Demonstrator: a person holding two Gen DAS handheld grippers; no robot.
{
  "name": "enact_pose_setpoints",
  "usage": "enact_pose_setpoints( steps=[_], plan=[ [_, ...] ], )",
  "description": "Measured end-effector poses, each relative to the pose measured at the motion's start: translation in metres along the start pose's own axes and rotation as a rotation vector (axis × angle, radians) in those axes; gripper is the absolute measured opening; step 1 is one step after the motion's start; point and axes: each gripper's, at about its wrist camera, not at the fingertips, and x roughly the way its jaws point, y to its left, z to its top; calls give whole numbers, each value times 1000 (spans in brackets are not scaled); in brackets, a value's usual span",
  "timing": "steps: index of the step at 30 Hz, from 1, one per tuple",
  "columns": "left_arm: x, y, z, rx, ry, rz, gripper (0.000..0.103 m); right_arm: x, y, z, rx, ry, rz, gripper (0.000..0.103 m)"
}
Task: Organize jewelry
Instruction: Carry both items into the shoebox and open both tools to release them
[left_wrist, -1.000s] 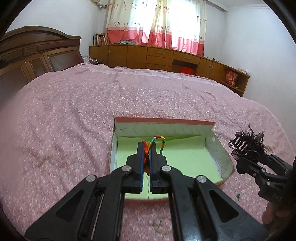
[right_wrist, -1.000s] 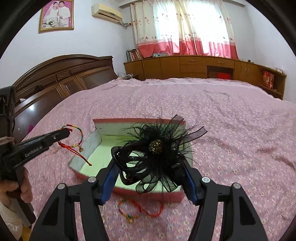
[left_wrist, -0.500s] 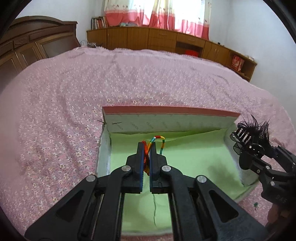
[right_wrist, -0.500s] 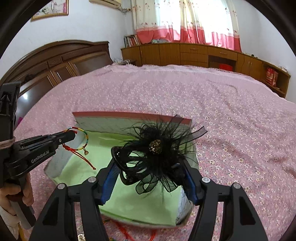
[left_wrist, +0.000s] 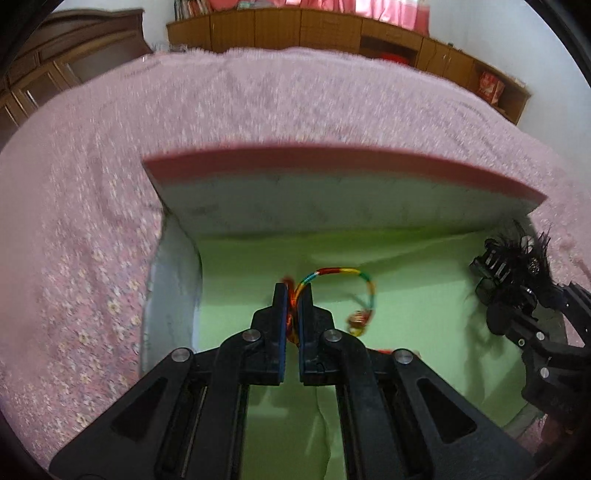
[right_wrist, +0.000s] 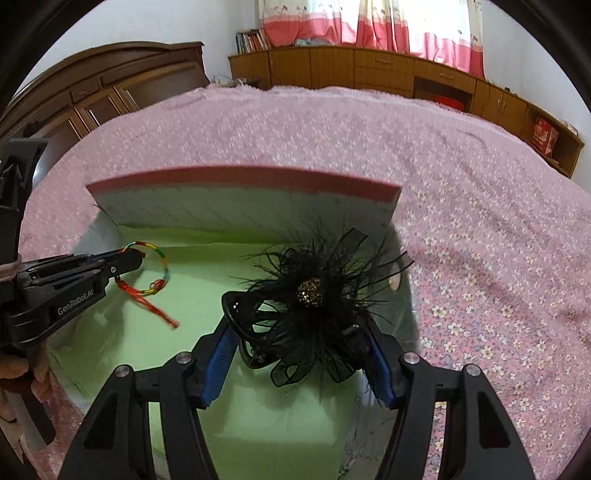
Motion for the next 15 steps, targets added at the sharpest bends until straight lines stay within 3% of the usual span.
enact_pose_setpoints(
  steps=[8,10,12,15],
  plan=[
    [4,-11,-3,33,-6,50,0,12,8,-2,-61,30,-64,66],
    [5,-15,-2,50,-5,60,5,14,7,-1,-58,38,-67,66],
    [4,-17,-2,58,-2,82,19,14,5,0,-51,45,-68,66],
    [6,-18,0,69,6,61,22,15,3,1,-47,45,-57,68]
  ],
)
